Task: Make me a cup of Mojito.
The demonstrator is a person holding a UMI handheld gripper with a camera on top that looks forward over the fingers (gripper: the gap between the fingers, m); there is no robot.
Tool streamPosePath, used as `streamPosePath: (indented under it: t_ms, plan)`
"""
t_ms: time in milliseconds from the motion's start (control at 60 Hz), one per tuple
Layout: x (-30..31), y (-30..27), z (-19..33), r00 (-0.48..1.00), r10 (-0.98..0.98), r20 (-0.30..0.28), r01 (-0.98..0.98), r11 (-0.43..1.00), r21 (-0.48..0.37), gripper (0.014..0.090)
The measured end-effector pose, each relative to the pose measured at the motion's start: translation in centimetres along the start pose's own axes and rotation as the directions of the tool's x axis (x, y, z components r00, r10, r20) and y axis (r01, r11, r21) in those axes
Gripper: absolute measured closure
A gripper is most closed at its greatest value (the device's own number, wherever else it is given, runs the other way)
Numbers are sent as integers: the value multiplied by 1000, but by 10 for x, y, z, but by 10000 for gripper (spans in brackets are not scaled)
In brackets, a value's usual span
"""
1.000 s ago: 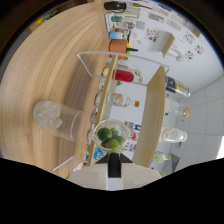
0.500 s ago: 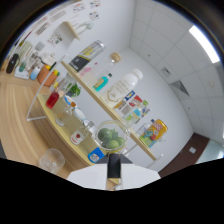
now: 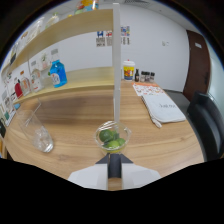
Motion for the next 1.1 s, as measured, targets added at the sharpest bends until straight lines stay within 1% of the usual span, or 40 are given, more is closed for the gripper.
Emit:
streamPosePath:
  t_ms: [117, 133, 217, 517, 533, 600, 633, 667, 683, 717, 783, 817, 850, 950, 1017, 1100]
  plan:
    - [13, 24, 14, 1000, 22, 10, -21, 997, -76, 894]
    - [12, 30, 19, 1000, 23, 13, -22, 997, -70, 894]
    - [13, 39, 25, 1000, 15, 24, -13, 996, -91, 894]
    - [14, 35, 34, 999, 2, 53, 3, 995, -98, 868]
    - [14, 35, 34, 999, -1, 54, 7, 995, -99, 856]
    - [20, 36, 33, 1000, -9, 30, 12, 995, -103, 662]
    - [21, 34, 30, 1000, -5, 25, 8, 995, -102, 540]
    - [21, 33, 27, 1000, 1, 21, 1, 995, -99, 380]
    - [22, 32, 25, 1000, 3, 15, -2, 995, -95, 318]
    - [24, 28, 21, 1000, 6, 3, -6, 997, -82, 254]
    - [27, 14, 5, 999, 0, -32, -1, 999, -35, 198]
    - [25, 4, -4, 999, -5, -48, 5, 1000, -4, 184]
    - [21, -7, -13, 999, -10, -53, 11, 999, 31, 186]
    - [-8, -43, -50, 999, -8, -42, 14, 989, 145, 189]
    - [-34, -60, -74, 999, -17, -28, 23, 979, 204, 191]
    - [-69, -74, -98, 999, -34, -29, 40, 963, 268, 190]
